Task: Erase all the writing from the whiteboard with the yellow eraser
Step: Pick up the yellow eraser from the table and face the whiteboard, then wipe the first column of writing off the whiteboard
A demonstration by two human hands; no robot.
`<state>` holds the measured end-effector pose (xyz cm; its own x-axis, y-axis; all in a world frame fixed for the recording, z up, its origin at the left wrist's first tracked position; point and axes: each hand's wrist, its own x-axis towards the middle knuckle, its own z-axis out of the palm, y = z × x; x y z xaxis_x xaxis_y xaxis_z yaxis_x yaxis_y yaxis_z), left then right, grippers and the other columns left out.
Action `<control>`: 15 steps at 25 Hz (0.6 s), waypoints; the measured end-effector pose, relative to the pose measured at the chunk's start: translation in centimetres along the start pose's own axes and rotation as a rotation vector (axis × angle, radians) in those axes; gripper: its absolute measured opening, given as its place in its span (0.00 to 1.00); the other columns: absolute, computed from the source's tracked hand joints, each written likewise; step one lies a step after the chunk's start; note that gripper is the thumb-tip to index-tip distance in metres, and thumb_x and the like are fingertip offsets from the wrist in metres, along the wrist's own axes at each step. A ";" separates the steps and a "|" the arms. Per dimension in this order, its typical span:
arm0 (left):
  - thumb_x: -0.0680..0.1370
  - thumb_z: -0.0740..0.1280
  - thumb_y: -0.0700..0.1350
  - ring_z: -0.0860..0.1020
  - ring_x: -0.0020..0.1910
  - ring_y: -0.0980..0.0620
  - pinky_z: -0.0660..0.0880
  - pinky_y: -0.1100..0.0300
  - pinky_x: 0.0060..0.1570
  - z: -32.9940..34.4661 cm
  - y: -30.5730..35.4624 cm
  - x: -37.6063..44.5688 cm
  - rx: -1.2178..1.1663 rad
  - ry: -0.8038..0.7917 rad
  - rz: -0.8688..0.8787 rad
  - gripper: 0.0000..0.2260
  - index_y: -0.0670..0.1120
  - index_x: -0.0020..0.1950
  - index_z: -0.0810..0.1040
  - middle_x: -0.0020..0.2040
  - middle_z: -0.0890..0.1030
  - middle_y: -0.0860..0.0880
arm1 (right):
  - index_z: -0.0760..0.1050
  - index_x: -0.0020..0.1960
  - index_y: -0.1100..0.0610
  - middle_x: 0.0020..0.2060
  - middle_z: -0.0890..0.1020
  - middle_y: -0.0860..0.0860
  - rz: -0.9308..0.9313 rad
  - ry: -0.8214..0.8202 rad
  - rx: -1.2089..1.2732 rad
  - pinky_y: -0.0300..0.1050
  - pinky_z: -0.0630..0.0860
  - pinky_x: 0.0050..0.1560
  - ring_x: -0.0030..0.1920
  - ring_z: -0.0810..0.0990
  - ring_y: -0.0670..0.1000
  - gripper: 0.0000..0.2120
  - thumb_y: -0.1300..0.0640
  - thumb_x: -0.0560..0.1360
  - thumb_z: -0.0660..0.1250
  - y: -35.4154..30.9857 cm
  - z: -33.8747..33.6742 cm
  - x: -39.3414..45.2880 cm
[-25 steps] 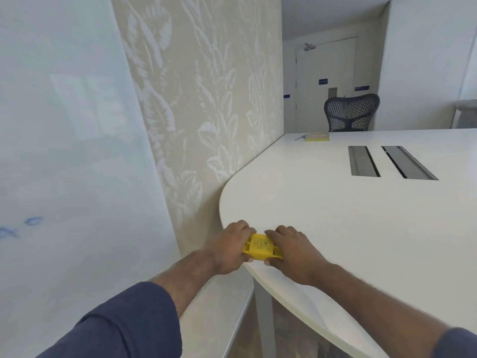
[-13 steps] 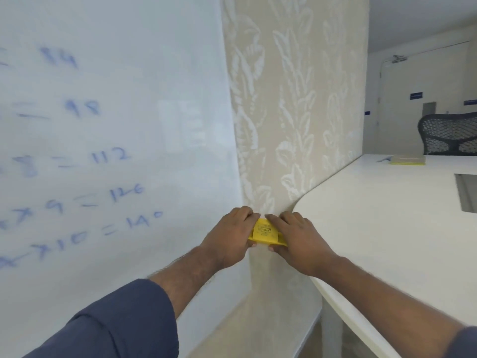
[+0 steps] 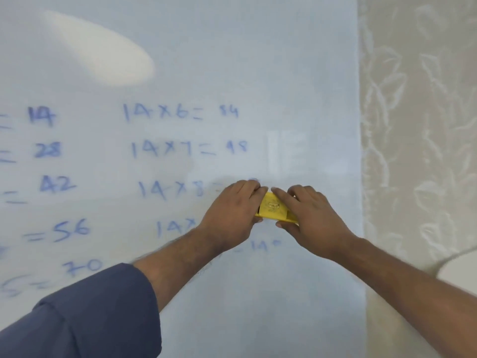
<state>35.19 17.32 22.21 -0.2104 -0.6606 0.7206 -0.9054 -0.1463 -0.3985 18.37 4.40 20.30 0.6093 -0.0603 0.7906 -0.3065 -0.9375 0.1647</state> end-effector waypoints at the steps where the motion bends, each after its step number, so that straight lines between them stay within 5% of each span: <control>1: 0.74 0.75 0.45 0.77 0.60 0.39 0.74 0.46 0.62 -1.2 -1.1 -0.2 0.046 0.010 -0.024 0.27 0.38 0.71 0.74 0.63 0.78 0.40 | 0.65 0.73 0.54 0.53 0.74 0.53 -0.035 0.029 0.014 0.49 0.68 0.53 0.52 0.72 0.56 0.31 0.48 0.73 0.70 -0.6 -0.1 1.6; 8: 0.74 0.74 0.45 0.77 0.60 0.39 0.73 0.48 0.62 -11.4 -9.4 -6.1 0.339 0.054 -0.244 0.27 0.38 0.71 0.74 0.63 0.78 0.41 | 0.67 0.71 0.54 0.52 0.74 0.53 -0.305 0.203 0.203 0.49 0.68 0.51 0.52 0.72 0.56 0.30 0.48 0.72 0.71 -10.3 1.3 12.5; 15: 0.73 0.76 0.47 0.78 0.57 0.41 0.73 0.50 0.59 -15.7 -12.2 -10.3 0.418 0.024 -0.307 0.27 0.39 0.70 0.75 0.61 0.79 0.42 | 0.69 0.70 0.55 0.54 0.75 0.51 -0.381 0.281 0.280 0.48 0.65 0.54 0.55 0.71 0.55 0.31 0.42 0.72 0.70 -16.7 1.7 15.7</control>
<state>42.58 37.46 28.53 0.0294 -0.5250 0.8506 -0.7034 -0.6155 -0.3556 34.28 18.54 28.91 0.4089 0.3590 0.8390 0.1271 -0.9328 0.3372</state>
